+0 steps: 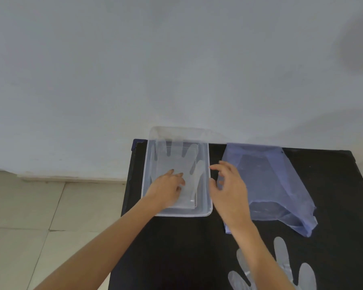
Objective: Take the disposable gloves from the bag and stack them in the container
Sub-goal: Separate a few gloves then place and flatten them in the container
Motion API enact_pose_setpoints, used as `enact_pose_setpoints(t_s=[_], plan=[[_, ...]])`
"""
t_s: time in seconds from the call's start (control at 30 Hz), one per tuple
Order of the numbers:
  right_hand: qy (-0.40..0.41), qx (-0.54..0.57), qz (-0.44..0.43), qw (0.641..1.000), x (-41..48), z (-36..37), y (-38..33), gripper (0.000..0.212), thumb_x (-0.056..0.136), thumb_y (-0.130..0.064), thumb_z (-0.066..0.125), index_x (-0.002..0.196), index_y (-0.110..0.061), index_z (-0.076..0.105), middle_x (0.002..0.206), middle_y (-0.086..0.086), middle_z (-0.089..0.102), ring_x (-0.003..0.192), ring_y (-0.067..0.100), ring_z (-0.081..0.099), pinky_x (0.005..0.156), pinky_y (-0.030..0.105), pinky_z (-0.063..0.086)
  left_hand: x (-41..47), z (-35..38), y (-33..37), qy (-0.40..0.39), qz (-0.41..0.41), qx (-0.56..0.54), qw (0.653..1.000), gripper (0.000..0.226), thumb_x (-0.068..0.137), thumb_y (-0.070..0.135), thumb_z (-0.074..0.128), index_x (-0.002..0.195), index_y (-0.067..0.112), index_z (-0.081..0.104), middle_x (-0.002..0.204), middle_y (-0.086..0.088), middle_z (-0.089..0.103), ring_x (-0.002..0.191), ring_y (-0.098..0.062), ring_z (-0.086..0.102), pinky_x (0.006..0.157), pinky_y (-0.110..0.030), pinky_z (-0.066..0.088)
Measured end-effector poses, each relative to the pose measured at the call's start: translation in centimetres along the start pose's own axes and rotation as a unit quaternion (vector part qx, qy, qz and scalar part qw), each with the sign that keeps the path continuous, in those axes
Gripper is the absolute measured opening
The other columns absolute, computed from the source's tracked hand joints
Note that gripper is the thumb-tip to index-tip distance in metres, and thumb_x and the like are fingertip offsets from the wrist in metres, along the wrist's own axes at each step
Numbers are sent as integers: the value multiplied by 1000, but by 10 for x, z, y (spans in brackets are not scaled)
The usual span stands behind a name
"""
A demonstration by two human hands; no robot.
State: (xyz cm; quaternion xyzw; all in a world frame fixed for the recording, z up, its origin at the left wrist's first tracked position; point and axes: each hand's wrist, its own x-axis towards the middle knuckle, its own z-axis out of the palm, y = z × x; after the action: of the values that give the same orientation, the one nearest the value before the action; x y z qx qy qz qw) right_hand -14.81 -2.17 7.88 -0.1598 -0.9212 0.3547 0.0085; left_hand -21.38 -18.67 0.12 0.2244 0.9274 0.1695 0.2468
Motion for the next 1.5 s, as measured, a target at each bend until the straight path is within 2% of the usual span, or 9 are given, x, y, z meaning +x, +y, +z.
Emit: enact_pose_setpoints(t_s=[0.13,0.3,0.4,0.5,0.67,0.93,1.13,1.3,1.5], plan=[[-63,122,72,988,7,-5,20,33,87,-25,69,119,-28,60,123,-4,63,103,9,63,89,24,54,4,14,10,0,44,12,999,36,95,26,53,131,28,56,153,9,36,144,-16,28,118,-38,26],[-121,119,110,979,9,5,27,45,85,-22,70,124,-27,50,124,-13,57,79,-4,65,64,7,45,13,23,18,64,29,-9,998,57,94,21,56,146,25,33,162,6,10,148,-16,14,121,-36,16],[-124,110,129,978,9,11,32,43,84,-22,71,119,-24,47,125,-6,60,101,3,63,83,13,42,16,25,18,72,32,0,997,60,93,20,56,146,25,30,162,5,4,149,-15,8,121,-35,11],[-124,125,139,975,9,15,36,35,85,-18,69,113,-23,48,124,-1,64,119,10,58,86,17,43,18,30,19,24,54,34,998,64,93,20,54,149,23,23,163,2,-1,149,-19,2,122,-39,8],[-128,125,138,974,7,17,39,31,87,-21,67,111,-26,48,124,-1,65,101,6,61,68,12,46,23,37,22,9,41,41,998,63,96,26,49,151,25,18,163,2,-1,149,-19,-5,122,-42,2],[-141,122,129,974,9,17,40,32,88,-28,66,114,-24,50,122,-3,67,102,12,67,81,23,55,22,39,17,-6,64,57,996,59,96,29,49,149,33,22,162,5,-1,149,-18,-6,121,-44,-1],[-150,132,134,971,10,17,43,32,87,-29,67,114,-24,51,120,-5,68,96,11,68,81,29,58,33,28,10,12,43,28,999,59,97,28,48,150,30,24,162,3,1,149,-17,-7,121,-43,-1],[-150,144,132,969,10,20,47,30,86,-27,68,111,-27,52,116,-8,69,86,5,69,81,31,59,58,13,-1,61,-49,1,997,71,98,35,42,154,22,0,162,-1,-10,149,-20,-10,121,-39,-2],[-158,154,133,966,12,21,48,31,86,-26,69,113,-26,53,117,-6,68,83,6,71,82,33,60,80,11,-6,17,-87,22,996,93,92,47,50,151,15,-14,160,-6,-21,147,-23,-18,118,-39,-9]])
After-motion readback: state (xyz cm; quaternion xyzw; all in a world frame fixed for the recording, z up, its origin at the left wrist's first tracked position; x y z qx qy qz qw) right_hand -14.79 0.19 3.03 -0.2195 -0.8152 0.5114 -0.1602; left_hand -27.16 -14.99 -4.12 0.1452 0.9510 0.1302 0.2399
